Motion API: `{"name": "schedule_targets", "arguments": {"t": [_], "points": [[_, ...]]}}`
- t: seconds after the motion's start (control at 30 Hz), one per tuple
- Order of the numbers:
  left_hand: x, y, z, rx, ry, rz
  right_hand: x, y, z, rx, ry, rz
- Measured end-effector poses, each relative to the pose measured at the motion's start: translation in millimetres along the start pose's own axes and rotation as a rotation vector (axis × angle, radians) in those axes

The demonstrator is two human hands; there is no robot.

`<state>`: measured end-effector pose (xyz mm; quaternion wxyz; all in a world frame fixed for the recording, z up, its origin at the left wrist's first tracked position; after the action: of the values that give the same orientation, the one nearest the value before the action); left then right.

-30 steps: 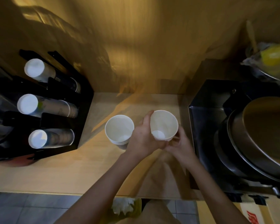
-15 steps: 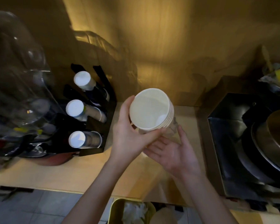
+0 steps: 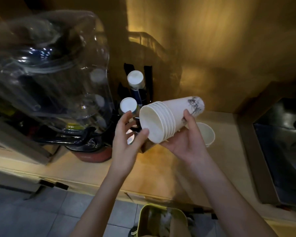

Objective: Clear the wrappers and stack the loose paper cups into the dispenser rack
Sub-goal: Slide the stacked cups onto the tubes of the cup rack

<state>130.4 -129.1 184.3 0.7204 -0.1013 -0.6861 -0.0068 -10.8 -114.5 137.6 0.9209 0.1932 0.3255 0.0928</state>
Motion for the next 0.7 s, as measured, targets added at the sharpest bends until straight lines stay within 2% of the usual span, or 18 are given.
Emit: {"name": "schedule_targets", "arguments": {"t": [0.1, 0.2, 0.3, 0.37, 0.43, 0.53, 0.7], "points": [[3.3, -10.6, -28.0, 0.022, 0.078, -0.045, -3.6, -4.2, 9.7, 0.039, 0.116, -0.141], [3.0, -22.2, -48.0, 0.015, 0.129, -0.092, -7.6, -6.6, 29.5, 0.031, 0.378, -0.344], [-23.0, -30.6, -68.2, 0.034, 0.069, -0.239, -3.9, -8.0, 44.3, 0.097, 0.681, -0.484], [-50.0, -31.7, -77.1, 0.025, 0.007, -0.396, 9.0, -12.4, 55.0, 0.071, 0.869, -0.529], [-67.0, -33.5, -81.6, 0.010, -0.080, -0.477, 28.1, -18.2, 59.3, 0.046, 1.004, -0.531], [-69.7, -43.1, -75.7, -0.049, -0.220, -0.437, 44.2, -22.4, 61.4, 0.046, 1.062, -0.545], [-66.5, -60.5, -63.1, -0.087, -0.297, -0.444, 42.0, -28.9, 50.6, 0.151, 1.097, -0.592]]}}
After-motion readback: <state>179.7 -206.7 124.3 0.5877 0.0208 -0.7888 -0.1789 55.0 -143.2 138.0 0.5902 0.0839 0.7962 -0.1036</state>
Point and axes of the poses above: each hand's wrist, its own y-axis away from the middle knuckle, its own z-axis out of the palm, x = y × z, the point moved 9 cm from there along -y, towards the middle knuckle, and after that the axes turned 7 degrees about y, right-handed, at the moved point
